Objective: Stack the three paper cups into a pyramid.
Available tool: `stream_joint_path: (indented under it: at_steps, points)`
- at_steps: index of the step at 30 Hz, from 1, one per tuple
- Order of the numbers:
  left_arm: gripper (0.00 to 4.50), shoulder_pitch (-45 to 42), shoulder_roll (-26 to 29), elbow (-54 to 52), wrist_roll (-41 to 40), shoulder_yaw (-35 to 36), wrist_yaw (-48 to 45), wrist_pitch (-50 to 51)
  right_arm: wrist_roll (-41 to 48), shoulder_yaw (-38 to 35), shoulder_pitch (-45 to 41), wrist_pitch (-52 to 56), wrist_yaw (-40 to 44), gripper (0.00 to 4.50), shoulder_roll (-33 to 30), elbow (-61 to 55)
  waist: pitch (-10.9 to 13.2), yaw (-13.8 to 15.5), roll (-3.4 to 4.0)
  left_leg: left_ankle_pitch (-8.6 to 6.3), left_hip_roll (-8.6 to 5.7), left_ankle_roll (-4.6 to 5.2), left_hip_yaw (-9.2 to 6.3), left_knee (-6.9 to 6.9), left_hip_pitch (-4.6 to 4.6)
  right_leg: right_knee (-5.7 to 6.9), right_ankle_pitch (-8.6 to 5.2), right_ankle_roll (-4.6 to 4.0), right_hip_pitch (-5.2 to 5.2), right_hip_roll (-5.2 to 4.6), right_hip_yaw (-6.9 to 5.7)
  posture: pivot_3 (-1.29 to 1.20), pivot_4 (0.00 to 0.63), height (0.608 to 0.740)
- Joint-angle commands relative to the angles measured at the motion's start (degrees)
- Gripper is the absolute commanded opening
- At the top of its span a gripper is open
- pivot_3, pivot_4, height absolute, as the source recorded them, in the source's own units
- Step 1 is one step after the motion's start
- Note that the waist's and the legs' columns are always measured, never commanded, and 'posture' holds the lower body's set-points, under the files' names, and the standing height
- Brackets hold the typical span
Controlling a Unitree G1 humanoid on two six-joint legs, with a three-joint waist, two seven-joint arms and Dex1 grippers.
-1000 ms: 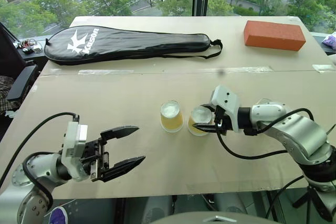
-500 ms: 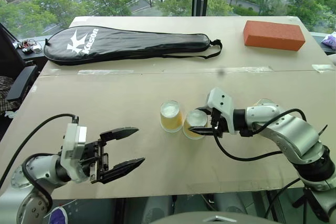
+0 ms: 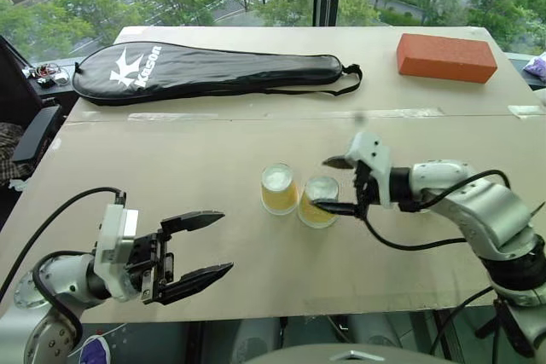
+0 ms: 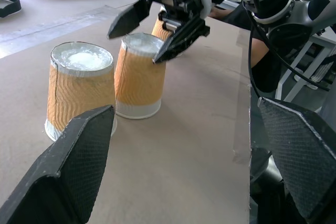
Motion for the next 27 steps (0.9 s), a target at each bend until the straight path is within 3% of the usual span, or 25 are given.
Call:
stream_joint_path:
  at_steps: [1,4,7,11,16,27]
  points:
    - [4.5,-0.8,1.3,-2.8,-1.9,-0.2,-0.8,0.4,6.5,-9.7,2.7,-1.2,2.8,4.44,-2.8,-6.1,0.0,0.2,-0.01,0.0,0.0,0.0,-0.01,0.0,0.0,0.0,0.0,0.0,0.0,0.0,0.0,0.0,0.15,0.74]
    - [4.5,-2.9,2.4,-4.6,-3.0,-2.7,-1.0,2.0,10.6,-21.6,6.7,0.5,-0.9,4.44,-4.5,-8.6,0.0,0.5,-0.02,0.0,0.0,0.0,-0.04,0.0,-0.02,0.0,0.0,0.0,0.02,0.0,-0.02,0.0,0.15,0.74]
    - [4.5,-4.9,2.8,-4.4,-3.6,-3.7,-0.8,2.7,9.5,-26.6,11.0,0.9,-4.1,4.44,-7.1,-9.8,0.0,0.3,-0.04,0.0,-0.02,0.0,0.07,0.01,0.03,0.0,0.0,0.01,0.02,0.0,0.08,0.0,0.15,0.74]
    - [4.5,-8.4,3.1,-2.2,-2.8,-6.9,-1.9,3.1,1.7,-31.8,24.9,-1.6,-7.4,4.44,-11.2,-11.0,-0.1,0.5,-0.07,0.0,-0.07,0.0,0.16,0.0,0.04,0.02,-0.01,0.0,0.05,0.04,0.02,0.0,0.15,0.74]
    - [4.5,-11.1,3.4,0.1,-2.1,-9.1,-3.0,3.1,-0.8,-32.0,31.0,-3.1,-11.9,4.44,-8.5,-12.3,-0.1,-0.3,-0.06,0.0,-0.04,0.0,0.23,0.02,0.19,0.07,-0.01,0.04,0.06,0.11,0.25,0.0,0.15,0.74]
    - [4.5,-13.2,3.6,-0.1,-1.9,-10.8,-2.4,3.9,-4.9,-27.2,30.2,-5.3,-17.2,4.44,-3.0,-5.3,-0.1,-0.2,-0.11,0.0,-0.03,0.0,0.18,0.02,0.2,0.04,-0.01,0.02,0.13,0.12,0.24,0.0,0.15,0.74]
